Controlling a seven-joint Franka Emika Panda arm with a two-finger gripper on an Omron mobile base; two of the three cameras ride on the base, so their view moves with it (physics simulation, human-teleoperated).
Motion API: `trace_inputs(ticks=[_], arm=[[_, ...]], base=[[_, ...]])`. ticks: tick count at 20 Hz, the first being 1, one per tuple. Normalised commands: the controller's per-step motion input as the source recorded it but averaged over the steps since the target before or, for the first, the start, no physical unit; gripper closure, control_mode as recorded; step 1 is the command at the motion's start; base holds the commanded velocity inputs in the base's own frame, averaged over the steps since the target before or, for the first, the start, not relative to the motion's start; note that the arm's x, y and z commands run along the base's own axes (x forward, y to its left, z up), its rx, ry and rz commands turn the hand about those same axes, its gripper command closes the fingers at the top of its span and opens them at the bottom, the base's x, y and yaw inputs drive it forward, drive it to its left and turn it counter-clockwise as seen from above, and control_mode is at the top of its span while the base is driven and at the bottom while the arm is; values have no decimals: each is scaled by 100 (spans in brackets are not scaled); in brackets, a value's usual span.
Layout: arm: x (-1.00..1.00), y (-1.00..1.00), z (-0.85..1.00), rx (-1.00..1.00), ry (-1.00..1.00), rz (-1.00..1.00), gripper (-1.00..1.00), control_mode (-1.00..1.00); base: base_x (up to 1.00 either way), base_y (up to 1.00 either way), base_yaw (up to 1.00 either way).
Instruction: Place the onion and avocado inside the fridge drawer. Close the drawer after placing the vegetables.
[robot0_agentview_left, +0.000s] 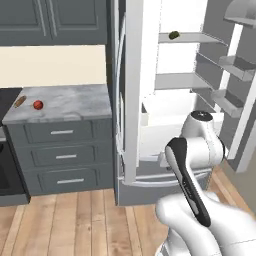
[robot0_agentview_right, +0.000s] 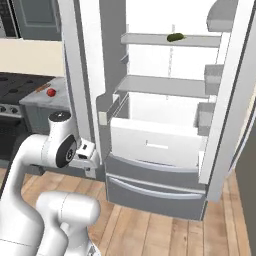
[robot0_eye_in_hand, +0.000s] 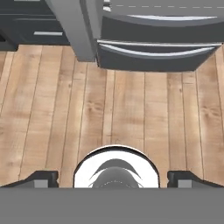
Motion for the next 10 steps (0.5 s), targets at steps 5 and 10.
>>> trace_inputs(ticks=[5, 10], arm=[[0, 0, 0, 0, 0, 0, -100, 100], [0, 0, 0, 0, 0, 0, -100, 100]], base=[[-5, 100, 0], [17, 100, 0]])
